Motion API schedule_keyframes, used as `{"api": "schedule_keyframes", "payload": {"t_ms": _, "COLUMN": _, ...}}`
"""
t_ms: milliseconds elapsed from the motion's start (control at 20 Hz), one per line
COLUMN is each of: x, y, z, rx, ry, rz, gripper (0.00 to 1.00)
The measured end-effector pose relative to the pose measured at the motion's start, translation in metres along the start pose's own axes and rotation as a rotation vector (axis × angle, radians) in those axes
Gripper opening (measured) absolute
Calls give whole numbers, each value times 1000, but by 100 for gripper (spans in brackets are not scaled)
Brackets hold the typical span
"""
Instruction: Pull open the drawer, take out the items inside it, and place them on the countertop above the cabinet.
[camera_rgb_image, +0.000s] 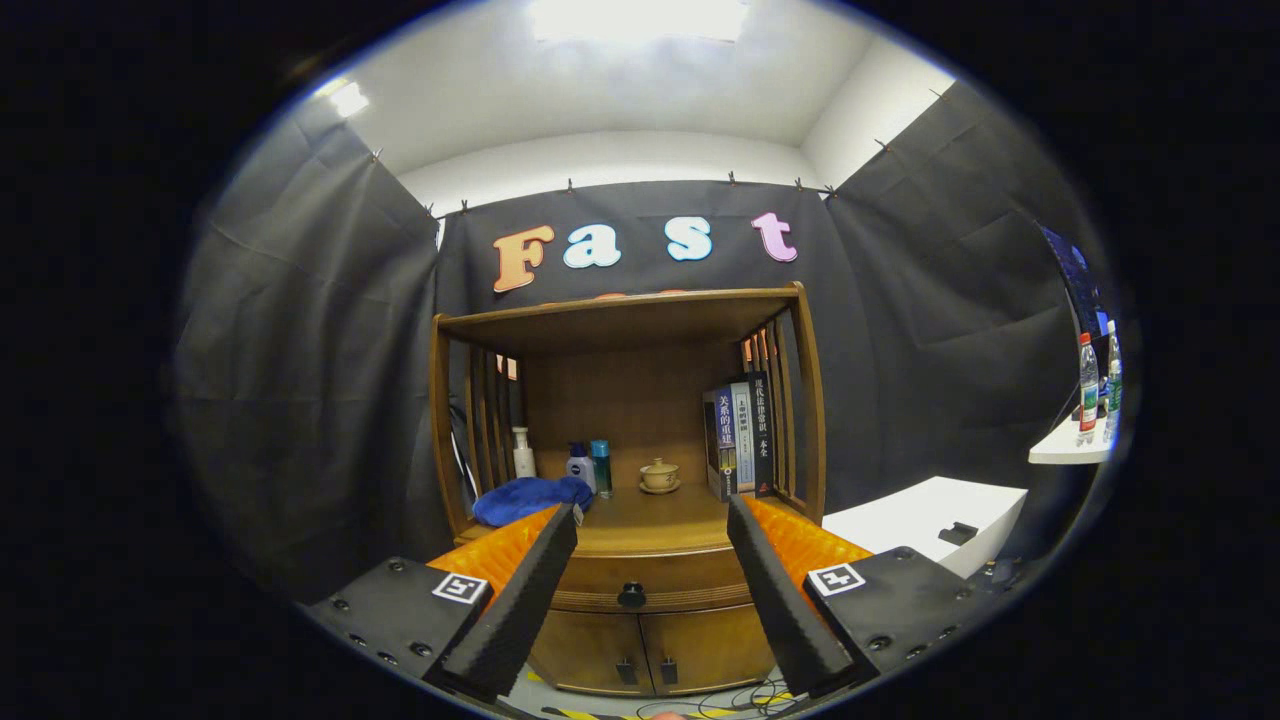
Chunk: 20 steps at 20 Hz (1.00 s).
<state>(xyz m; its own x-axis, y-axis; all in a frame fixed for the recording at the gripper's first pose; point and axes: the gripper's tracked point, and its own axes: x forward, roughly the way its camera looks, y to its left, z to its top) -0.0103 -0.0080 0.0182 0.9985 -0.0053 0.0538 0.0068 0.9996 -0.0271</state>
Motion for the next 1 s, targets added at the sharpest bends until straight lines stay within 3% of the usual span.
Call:
{"api": "schedule_keyframes", "payload": {"t_ms": 300, "x": 0, "y": -2, "z": -2, "rx": 17, "ry": -26, "rz": -23, "gripper": 100}}
{"api": "schedule_keyframes", "payload": {"t_ms": 500, "x": 22, "y": 15, "z": -12, "rx": 20, "ry": -69, "rz": 69, "gripper": 100}}
{"api": "schedule_keyframes", "payload": {"t_ms": 700, "x": 85, "y": 0, "z": -54, "rx": -17, "ry": -43, "rz": 43, "gripper": 100}}
{"api": "schedule_keyframes", "payload": {"t_ms": 1000, "x": 158, "y": 15, "z": -169, "rx": 2, "ry": 122, "rz": 21, "gripper": 100}}
